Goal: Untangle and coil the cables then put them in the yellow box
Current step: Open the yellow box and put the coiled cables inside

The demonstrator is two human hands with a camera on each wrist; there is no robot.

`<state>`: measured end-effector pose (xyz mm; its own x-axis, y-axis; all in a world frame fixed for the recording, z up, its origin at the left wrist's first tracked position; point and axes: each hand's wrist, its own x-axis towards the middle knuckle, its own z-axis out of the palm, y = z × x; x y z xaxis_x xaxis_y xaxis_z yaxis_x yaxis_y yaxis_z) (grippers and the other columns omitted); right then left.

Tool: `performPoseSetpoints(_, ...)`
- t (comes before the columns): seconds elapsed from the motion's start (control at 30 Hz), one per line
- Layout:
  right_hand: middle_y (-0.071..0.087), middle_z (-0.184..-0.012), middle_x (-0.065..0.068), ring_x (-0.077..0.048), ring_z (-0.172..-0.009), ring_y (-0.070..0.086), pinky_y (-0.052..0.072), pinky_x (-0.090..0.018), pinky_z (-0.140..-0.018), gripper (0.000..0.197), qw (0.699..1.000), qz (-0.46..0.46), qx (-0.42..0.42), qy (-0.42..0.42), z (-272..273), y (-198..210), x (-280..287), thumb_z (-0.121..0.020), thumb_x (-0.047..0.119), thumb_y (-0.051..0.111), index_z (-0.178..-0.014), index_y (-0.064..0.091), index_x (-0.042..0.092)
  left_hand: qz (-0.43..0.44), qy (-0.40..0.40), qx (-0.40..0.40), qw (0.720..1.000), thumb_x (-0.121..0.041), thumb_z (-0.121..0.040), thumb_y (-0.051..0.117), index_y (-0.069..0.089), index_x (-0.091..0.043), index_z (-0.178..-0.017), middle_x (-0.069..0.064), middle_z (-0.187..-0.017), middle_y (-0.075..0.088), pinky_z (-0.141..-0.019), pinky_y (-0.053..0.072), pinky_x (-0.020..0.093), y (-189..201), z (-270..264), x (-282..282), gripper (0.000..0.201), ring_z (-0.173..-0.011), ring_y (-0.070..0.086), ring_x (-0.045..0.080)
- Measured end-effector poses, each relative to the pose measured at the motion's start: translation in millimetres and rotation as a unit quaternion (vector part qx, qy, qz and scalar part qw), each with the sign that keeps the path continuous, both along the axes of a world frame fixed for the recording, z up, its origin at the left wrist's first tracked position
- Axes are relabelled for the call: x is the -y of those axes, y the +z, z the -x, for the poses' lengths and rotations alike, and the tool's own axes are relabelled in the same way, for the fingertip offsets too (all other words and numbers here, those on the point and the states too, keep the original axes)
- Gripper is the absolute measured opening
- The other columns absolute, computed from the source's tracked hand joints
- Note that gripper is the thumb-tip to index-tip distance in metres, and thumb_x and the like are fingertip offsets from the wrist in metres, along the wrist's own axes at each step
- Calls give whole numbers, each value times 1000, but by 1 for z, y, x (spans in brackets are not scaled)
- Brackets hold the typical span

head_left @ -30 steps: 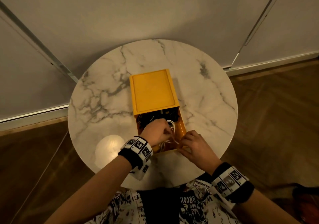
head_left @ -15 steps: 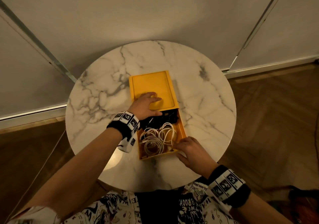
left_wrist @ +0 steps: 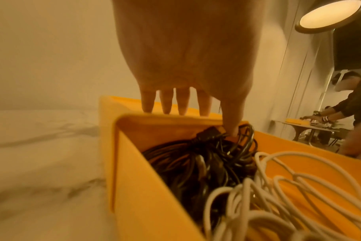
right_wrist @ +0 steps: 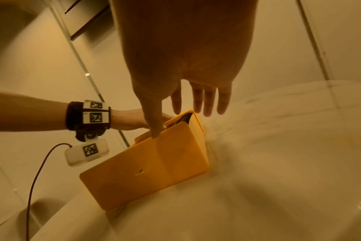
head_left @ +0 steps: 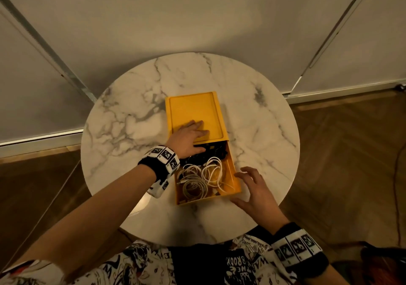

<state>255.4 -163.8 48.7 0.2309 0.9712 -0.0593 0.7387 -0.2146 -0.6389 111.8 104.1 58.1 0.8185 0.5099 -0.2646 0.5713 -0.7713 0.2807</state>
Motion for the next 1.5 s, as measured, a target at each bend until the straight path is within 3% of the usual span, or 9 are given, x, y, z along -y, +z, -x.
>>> performPoseSetpoints(0.17, 0, -160, 3, -23, -144, 20, 36, -34, -109, 111, 994, 101, 15, 46, 5, -3, -8, -72, 50, 78, -152, 3, 34, 15, -11, -3, 1000, -49, -88, 61, 35, -37, -146, 0, -162, 10, -118, 18, 48, 3, 19, 9, 65, -148, 8, 25)
performPoseSetpoints(0.33, -24, -159, 6, -20, -148, 0, 20, -36, -116, 123, 983, 88, 61, 149, -8, 13, -39, -66, 63, 75, -152, -8, 36, 18, 65, 2, 998, -60, -83, 60, 34, -26, -147, 2, -161, 11, -115, 26, 49, 12, 56, 19, 77, -147, 11, 25)
performPoseSetpoints(0.43, -16, -161, 5, -21, -149, 1, 19, -44, -120, 109, 984, 104, 29, 144, -26, 28, -58, -70, 81, 52, -153, 0, 32, 51, 119, 51, 990, -67, -80, 59, 17, -25, -153, -3, -162, -2, -120, 18, 43, 19, 90, 40, 94, -148, 4, 19)
performPoseSetpoints(0.53, 1, -162, -3, -27, -147, 14, 26, -47, -117, 87, 990, 80, 46, 103, -43, 37, -94, -83, 71, 47, -152, 19, 25, 61, 122, 58, 989, -77, -72, 56, 1, -28, -154, -9, -160, -17, -118, 5, 34, 25, 109, 85, 111, -147, -9, 12)
performPoseSetpoints(0.63, 4, -161, -11, -34, -145, 16, 25, -47, -116, 77, 990, 88, 68, 89, -44, 38, -147, -90, 54, 54, -152, 22, 20, 3, 68, 17, 998, -82, -68, 55, -8, -30, -153, -6, -158, -27, -119, -3, 44, 11, 99, 123, 118, -146, -23, 17)
performPoseSetpoints(0.73, -1, -161, -17, -42, -144, 15, 23, -49, -115, 84, 986, 149, 57, 47, -37, 35, -195, -91, 55, 54, -154, 12, 16, -12, 82, 0, 997, -80, -68, 56, -14, -30, -152, -3, -155, -34, -119, -4, 50, -3, 79, 131, 121, -144, -29, 22)
performPoseSetpoints(1.0, -1, -161, -17, -41, -145, 11, 25, -53, -115, 82, 961, 162, 190, 121, -31, 51, -298, -93, 53, 52, -154, 12, 16, -2, 95, 3, 995, -82, -73, 45, -9, -30, -153, -3, -157, -30, -117, -7, 48, -19, 77, 131, 110, -145, -25, 23)
performPoseSetpoints(1.2, 22, -155, -14, -40, -140, 21, 31, -60, -108, 94, 944, 225, 209, 123, -28, 32, -322, -82, 67, 56, -152, 13, 22, 15, 108, 28, 994, -89, -69, 41, -7, -33, -152, -6, -159, -22, -120, -2, 51, -25, 78, 125, 111, -147, -20, 20)
performPoseSetpoints(1.5, 3, -162, -9, -37, -147, 0, 16, -63, -113, 103, 944, 254, 186, 102, -26, 28, -320, -80, 71, 54, -154, 2, 22, -41, 124, 100, 986, -92, -64, 46, 5, -28, -155, 1, -162, -12, -117, 7, 60, -20, 75, 105, 118, -149, -12, 26)
